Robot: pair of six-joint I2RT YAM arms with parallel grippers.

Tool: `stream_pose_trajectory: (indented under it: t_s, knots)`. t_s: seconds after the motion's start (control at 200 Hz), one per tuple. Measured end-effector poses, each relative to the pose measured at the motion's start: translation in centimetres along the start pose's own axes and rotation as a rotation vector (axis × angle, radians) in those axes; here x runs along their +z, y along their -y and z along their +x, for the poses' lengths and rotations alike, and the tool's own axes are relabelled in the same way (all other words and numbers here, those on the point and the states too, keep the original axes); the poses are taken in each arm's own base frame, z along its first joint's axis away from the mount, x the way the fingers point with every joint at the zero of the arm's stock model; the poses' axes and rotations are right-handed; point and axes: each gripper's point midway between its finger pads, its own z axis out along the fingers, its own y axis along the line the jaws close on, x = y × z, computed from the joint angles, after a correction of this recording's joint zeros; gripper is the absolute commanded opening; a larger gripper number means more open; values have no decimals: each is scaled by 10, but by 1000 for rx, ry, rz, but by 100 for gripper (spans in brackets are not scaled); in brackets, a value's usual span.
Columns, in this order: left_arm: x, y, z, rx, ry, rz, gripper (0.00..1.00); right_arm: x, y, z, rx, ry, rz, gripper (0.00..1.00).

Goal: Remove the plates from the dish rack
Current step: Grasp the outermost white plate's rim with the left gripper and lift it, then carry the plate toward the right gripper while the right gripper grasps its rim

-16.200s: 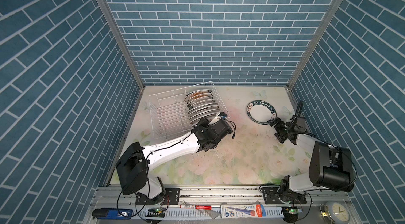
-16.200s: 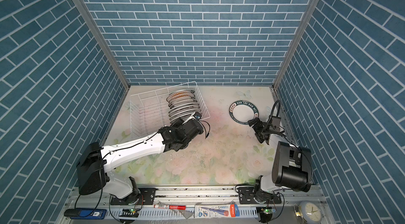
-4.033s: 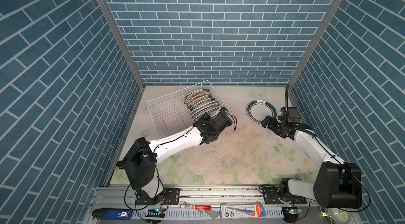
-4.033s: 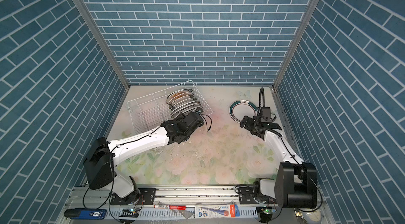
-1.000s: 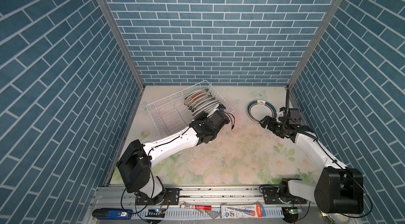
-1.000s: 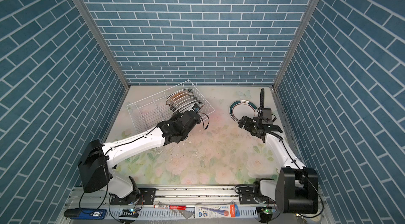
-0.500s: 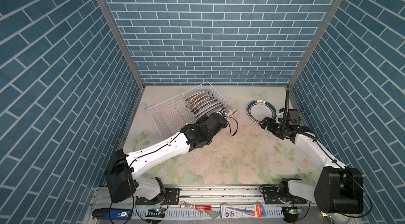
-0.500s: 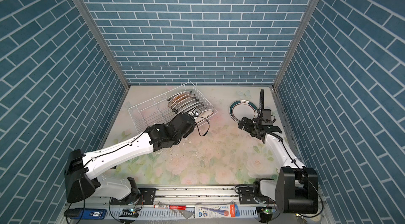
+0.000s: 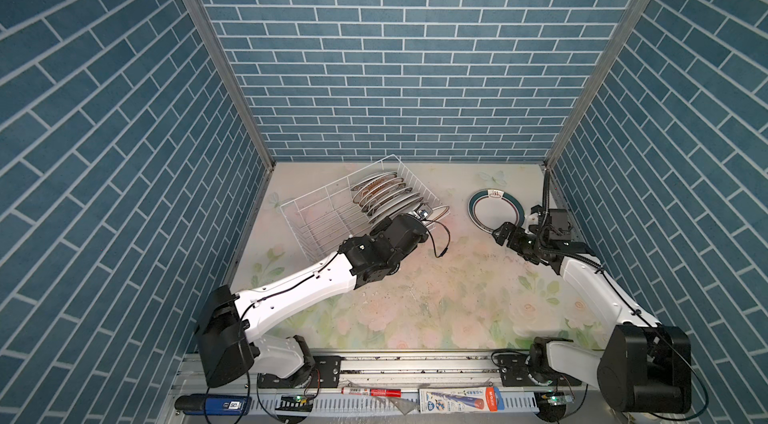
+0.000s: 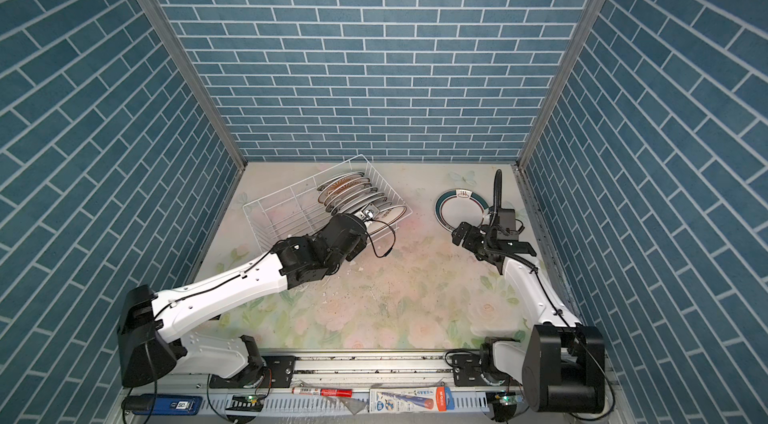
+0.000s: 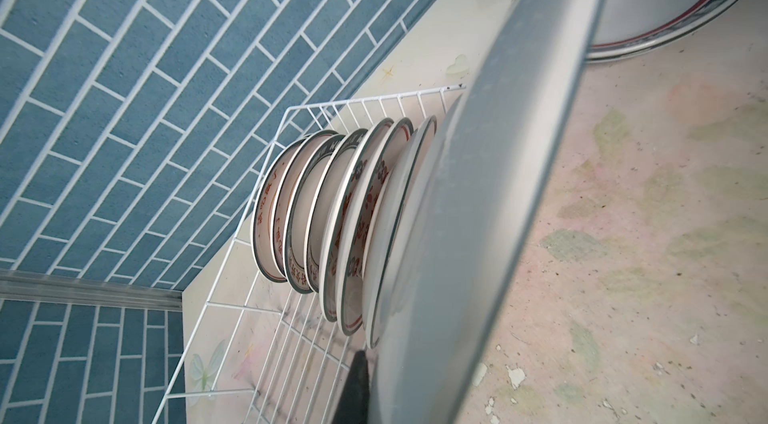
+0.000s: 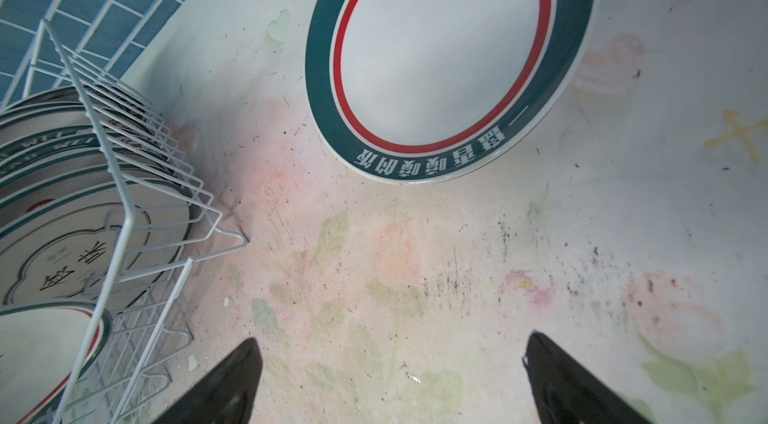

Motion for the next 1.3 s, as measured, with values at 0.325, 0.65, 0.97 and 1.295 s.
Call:
stream_pose_trajectory:
  t_s: [0.325,0.65,0.97,1.295]
  knots:
    - [-23,-22,-26,-109,147,-31,0,-28,-26,-2,-52,104,-144,99]
    - [-29,-7,-38,-361,194,107,0,-54,-67,9,-86,218,-460,99]
    - [-32,18,-65,-685,215,306,0,-69,-99,9,-69,273,-734,99]
    - [0,63,-74,-859,133,462,0,-70,-116,7,-59,286,-863,89]
